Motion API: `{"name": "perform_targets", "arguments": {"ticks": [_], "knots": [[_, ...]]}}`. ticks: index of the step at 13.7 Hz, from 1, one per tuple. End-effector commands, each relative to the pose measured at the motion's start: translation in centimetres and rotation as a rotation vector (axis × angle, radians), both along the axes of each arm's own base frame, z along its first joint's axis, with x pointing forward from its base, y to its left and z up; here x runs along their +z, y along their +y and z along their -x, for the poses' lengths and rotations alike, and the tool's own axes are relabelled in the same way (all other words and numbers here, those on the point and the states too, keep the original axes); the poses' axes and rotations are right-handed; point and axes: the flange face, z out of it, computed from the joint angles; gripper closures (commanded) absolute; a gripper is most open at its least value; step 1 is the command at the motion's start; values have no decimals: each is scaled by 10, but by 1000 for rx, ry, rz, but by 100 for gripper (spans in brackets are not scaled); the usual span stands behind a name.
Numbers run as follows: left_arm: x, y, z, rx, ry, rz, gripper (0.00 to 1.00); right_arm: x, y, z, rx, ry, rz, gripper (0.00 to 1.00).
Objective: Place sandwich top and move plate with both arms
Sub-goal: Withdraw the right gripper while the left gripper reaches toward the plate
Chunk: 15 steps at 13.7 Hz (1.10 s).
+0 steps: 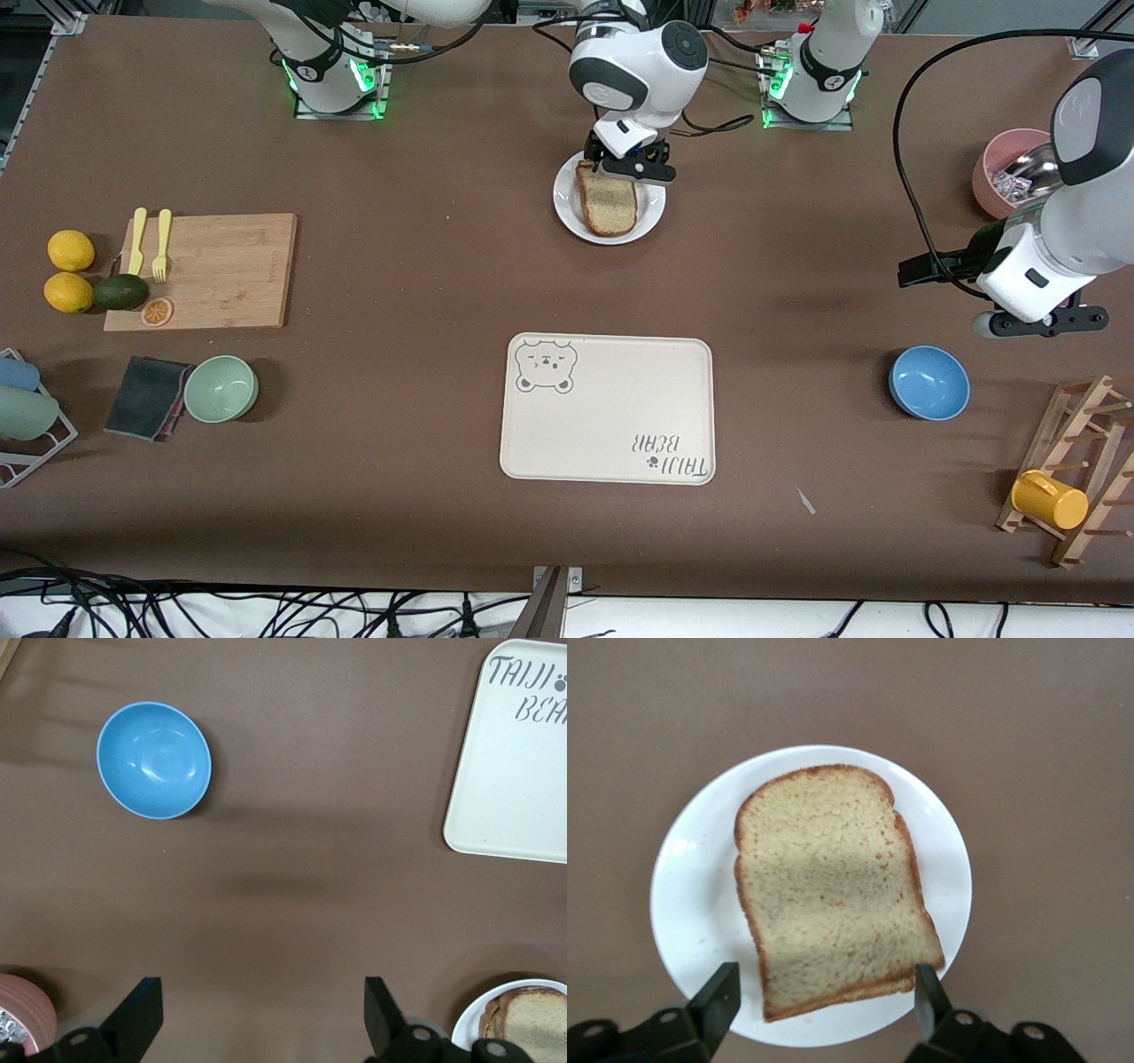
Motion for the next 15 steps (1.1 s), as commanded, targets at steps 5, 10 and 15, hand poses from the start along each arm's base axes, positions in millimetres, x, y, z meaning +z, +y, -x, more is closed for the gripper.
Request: {"name": "perform_targets", "arguments": {"ticks": [5,10,15], "knots": [[-2,-22,-2,-34,-8,-12,0,123,-98,-82,-50,-91,-107,1],[-41,-63,0,-114,91,26,0,165,-229,-158,40,-75,-154,1],[-92,-90,-2,-135,186,238,0,184,-359,-219,-45,-76,-180,0]]}}
